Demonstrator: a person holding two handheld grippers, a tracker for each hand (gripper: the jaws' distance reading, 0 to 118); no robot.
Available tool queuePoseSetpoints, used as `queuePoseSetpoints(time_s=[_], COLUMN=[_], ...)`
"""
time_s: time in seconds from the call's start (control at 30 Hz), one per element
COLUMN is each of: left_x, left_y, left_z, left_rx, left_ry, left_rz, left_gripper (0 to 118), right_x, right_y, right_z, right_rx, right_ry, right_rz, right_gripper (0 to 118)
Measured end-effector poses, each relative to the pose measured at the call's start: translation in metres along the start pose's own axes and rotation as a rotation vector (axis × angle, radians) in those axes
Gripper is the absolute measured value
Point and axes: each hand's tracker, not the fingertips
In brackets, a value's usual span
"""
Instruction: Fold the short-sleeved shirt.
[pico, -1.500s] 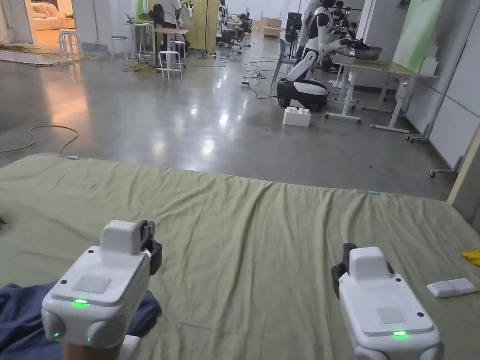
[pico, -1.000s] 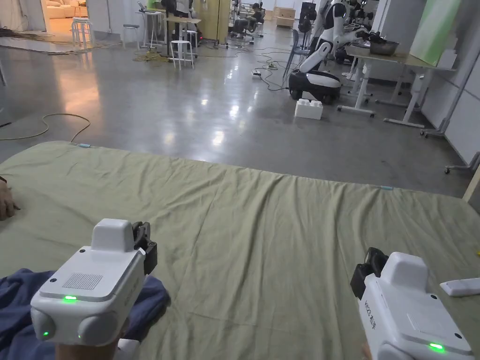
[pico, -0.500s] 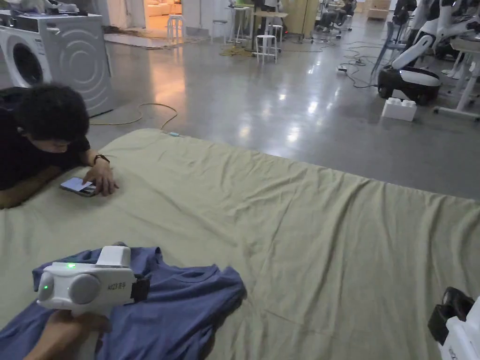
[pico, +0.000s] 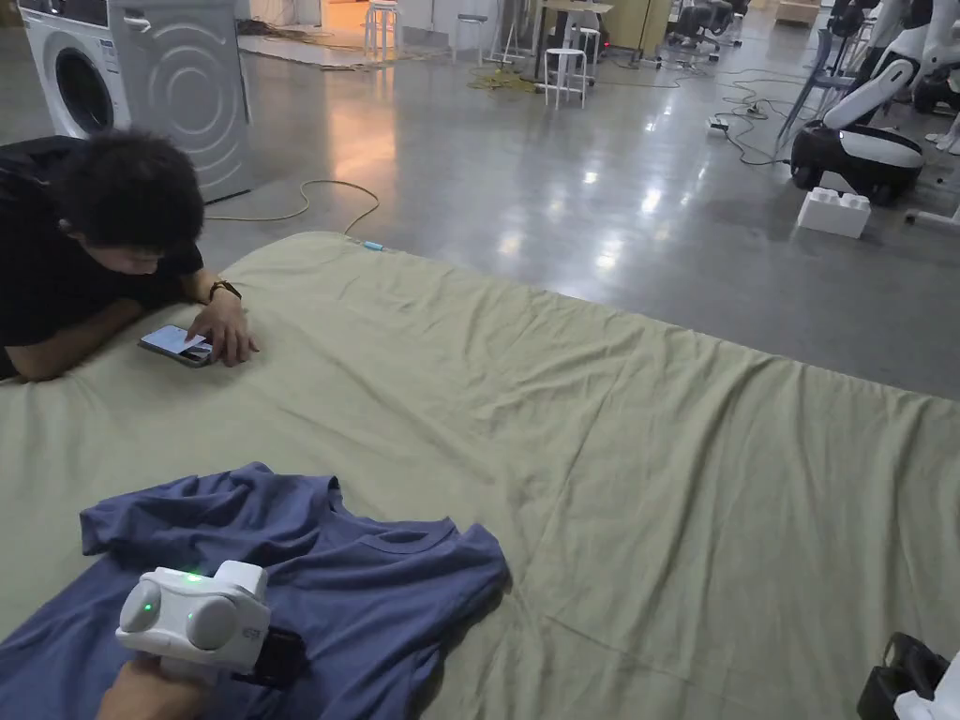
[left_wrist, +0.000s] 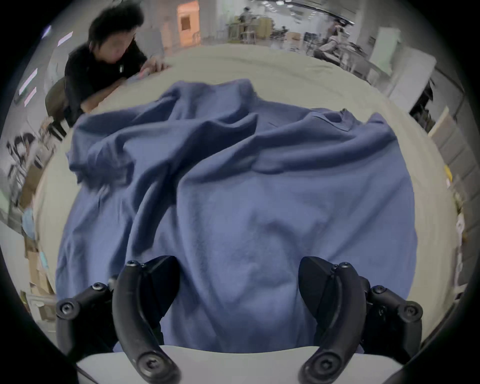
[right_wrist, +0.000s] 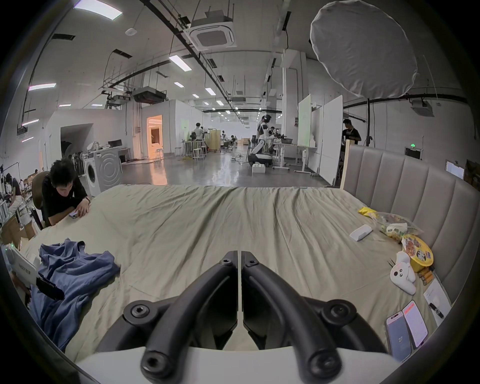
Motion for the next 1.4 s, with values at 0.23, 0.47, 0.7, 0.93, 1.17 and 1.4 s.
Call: queuePoseSetpoints(time_s=[0.23, 0.47, 0.7, 0.93, 1.17, 1.4], left_x=[0.015, 0.006, -0.009, 0.007, 0.056, 0.141], left_y=[0.001, 0.002, 0.026, 0.062, 0.098, 0.129], left_z=[0.006, 0.015, 0.068, 0.137, 0.218, 0.287], left_rx=[0.072, 0.127, 0.303, 0.479, 0.686, 0.803], left_ry=[0.054, 0.03, -0.029, -0.072, -0.174, -0.327], left_rz=[-0.031, -0.025, 0.089, 0.079, 0.014, -0.12], left_gripper=[8, 5, 5, 4, 4, 4], right_x=[-0.003, 0.002, 0.014, 0.028, 0.047, 0.076], right_y=[-0.006, -0.009, -0.003, 0.007, 0.019, 0.025], right_z=[-0.008, -0.005, 0.001, 0.011, 0.027, 0.04], right_rx=[-0.017, -0.021, -0.005, 0.032, 0.075, 0.107], right_ry=[0.006, 0.005, -0.009, -0.023, -0.047, -0.088], right_rz=[0.014, 0.012, -0.005, -0.033, -0.052, -0.089], right_gripper=[3, 3, 3, 3, 3, 3])
